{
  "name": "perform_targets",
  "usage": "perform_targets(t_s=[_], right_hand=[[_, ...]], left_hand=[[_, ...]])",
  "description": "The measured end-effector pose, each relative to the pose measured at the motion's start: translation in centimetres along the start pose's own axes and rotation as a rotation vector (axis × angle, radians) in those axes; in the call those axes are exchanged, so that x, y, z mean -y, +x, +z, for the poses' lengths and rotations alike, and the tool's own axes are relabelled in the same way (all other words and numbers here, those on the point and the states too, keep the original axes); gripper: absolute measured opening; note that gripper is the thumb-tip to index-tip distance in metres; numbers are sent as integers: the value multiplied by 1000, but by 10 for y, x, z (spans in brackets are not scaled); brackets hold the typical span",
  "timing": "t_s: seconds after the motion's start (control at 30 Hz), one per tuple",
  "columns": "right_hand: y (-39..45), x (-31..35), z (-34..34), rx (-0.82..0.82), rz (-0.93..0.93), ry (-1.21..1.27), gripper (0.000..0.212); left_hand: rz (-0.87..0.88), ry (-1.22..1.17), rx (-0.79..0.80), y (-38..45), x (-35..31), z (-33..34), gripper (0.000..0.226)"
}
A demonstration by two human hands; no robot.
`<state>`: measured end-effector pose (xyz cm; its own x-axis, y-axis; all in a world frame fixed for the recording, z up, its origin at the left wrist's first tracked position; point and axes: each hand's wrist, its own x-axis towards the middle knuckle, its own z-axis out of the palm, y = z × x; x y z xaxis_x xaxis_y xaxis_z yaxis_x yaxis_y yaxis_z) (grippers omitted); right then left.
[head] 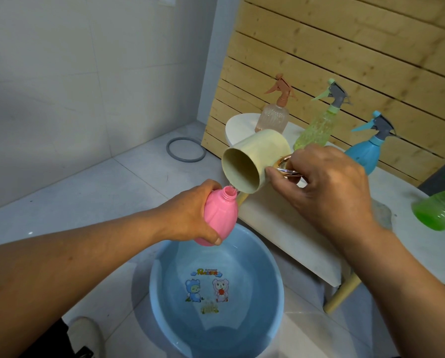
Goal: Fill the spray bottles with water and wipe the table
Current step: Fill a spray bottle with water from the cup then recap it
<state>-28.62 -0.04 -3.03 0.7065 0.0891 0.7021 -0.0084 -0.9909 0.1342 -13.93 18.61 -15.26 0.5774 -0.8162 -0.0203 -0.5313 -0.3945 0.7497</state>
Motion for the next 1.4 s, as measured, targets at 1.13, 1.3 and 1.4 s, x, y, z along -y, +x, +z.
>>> perform_targets(t_s=[1.13, 1.3, 1.4], right_hand=[[-142, -32, 201, 1207, 969, 463, 26], [-195, -32, 241, 1256, 766, 265, 40], [-217, -26, 256, 1279, 574, 148, 35]], left_hand=[[-36, -370, -98, -3, -16, 31, 94], [-87, -404, -184, 4, -16, 45, 91], [-91, -397, -215, 7, -10, 46, 92]])
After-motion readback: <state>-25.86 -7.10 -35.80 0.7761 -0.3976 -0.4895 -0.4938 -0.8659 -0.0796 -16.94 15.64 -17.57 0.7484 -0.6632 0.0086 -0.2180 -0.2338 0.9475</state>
